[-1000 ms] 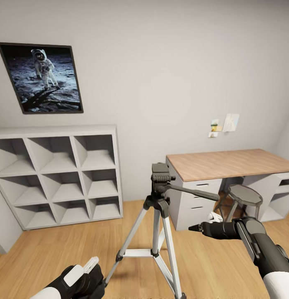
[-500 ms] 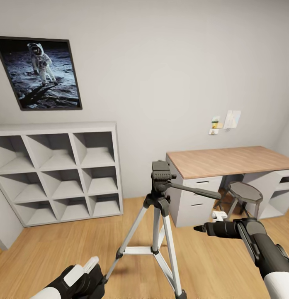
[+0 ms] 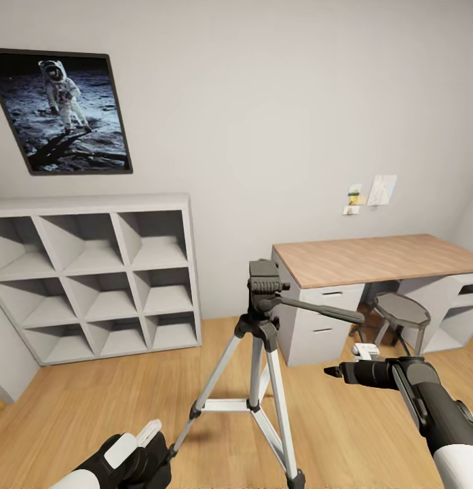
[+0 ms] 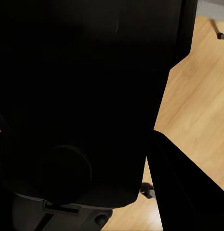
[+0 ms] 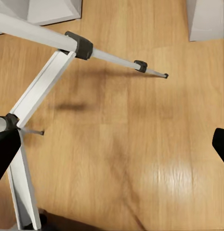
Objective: Attach the digital camera to the camera tripod in the bedroom.
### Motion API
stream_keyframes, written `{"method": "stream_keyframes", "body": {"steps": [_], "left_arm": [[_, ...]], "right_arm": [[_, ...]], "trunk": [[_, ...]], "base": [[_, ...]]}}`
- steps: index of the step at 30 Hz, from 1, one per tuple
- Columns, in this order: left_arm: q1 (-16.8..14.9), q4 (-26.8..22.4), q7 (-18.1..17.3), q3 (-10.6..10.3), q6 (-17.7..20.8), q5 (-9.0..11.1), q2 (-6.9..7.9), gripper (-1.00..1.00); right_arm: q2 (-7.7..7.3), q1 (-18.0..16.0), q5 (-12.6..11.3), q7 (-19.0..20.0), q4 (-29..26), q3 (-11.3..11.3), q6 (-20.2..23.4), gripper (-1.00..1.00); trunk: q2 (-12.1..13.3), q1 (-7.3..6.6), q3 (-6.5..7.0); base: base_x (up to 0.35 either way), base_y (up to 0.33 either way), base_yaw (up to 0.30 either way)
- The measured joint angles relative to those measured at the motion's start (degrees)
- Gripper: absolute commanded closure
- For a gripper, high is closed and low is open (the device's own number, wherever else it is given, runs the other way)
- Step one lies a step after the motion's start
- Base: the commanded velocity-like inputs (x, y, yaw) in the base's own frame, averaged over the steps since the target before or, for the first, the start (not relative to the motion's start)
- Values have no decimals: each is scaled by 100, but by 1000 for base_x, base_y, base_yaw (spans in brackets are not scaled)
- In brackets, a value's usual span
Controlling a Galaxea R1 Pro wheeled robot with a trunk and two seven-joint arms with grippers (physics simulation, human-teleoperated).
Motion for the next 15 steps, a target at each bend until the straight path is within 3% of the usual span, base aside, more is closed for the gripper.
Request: {"method": "stream_keyframes", "body": {"steps": [15], "left_arm": [[0,0,0,0,0,-2,0,100]], "right_arm": [[30,0,0,-110,0,9,-4,-100]], "trunk": [[0,0,-139]], "base": [[0,0,0]]}}
